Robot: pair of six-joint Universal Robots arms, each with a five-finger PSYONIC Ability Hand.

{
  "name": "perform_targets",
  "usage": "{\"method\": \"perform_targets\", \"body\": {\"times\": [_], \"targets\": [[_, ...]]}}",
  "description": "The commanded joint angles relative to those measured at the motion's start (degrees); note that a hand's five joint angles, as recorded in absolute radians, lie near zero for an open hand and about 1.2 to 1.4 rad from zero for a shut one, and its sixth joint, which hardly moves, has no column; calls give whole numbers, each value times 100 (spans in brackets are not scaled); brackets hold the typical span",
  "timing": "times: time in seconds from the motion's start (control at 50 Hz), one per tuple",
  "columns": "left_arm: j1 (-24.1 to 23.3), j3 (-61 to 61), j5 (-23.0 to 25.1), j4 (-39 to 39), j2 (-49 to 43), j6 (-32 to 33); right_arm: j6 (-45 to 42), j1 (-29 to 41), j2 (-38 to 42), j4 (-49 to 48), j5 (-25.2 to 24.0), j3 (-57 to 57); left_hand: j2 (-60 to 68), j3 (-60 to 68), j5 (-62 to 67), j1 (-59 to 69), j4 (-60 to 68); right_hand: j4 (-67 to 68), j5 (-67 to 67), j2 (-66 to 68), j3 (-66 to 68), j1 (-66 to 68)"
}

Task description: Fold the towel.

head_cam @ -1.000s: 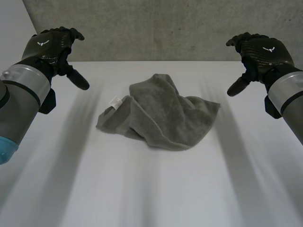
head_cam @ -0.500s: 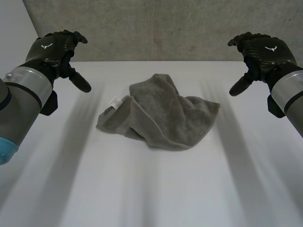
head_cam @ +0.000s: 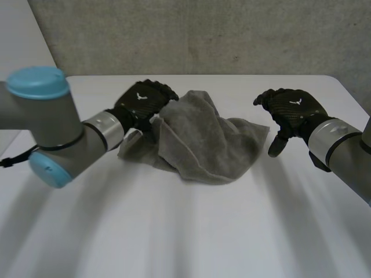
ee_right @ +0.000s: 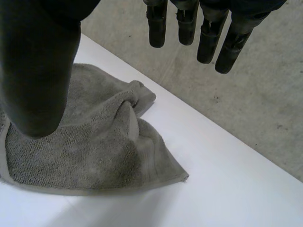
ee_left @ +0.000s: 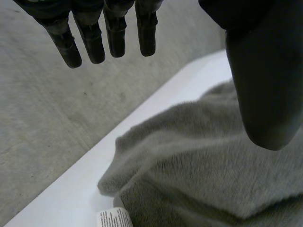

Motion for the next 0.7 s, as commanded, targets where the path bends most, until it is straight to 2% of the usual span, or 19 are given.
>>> {"method": "perform_targets", "body": {"times": [0.02,0.06,0.12,0.16,0.24,0.26,0.28,0.32,0.4,0.44,0.56,0.66,0.7], "targets": [[-147,653,12,30,-997,1040,22,-2,163,-32,-6,46,-44,-293,129,42,-336,-437,-352,-433,-244,-431],[-182,828,38,22,-1330,1512,13,-2,268,-32,-6,46,139,-293,313,225,-336,-437,-352,-433,-244,-431],[-191,873,38,22,-1437,1717,4,-11,338,-40,-14,46,242,-293,415,327,-336,-437,-352,-433,-244,-431],[-200,908,12,-5,-1577,2023,4,-11,391,-49,-14,37,810,-293,983,895,-336,-437,-352,-433,-244,-431],[-226,890,-24,-5,-1613,2156,4,-11,470,-49,-23,28,1302,-293,1475,1387,-336,-437,-352,-433,-244,-431],[-235,864,-41,-13,-1604,2156,4,-20,514,-49,-23,28,2101,-293,2274,2187,-336,-437,-352,-433,-244,-431],[-235,864,-41,-14,-1604,2156,4,-20,558,-49,-32,20,2109,-293,2282,2195,-336,-437,-352,-433,-244,-431],[-253,794,-128,-5,-1543,2156,4,-11,602,-49,-32,28,4403,-293,4576,4489,-336,-437,-352,-433,-244,-431],[-270,680,-349,4,-1375,2165,4,-11,655,-40,-32,63,5221,-293,5394,5307,-336,-437,-352,-433,-244,-431],[-296,444,-602,13,-1078,2112,48,-2,707,-49,-49,142,6225,-293,6398,6311,-336,-437,-352,-433,-244,-431],[-332,-76,-823,22,-584,2059,136,15,839,-295,-58,274,6564,-293,6738,6650,-336,-437,-352,-433,-244,-431],[-384,-551,-973,4,-127,1901,215,269,980,-1075,-32,546,6564,-293,6738,6650,-336,-437,-352,-433,-244,-431],[-376,-805,-1191,-40,249,1517,302,357,1032,-1278,-32,590,6564,-293,6738,6650,-336,-437,-352,-433,-244,-431]]}}
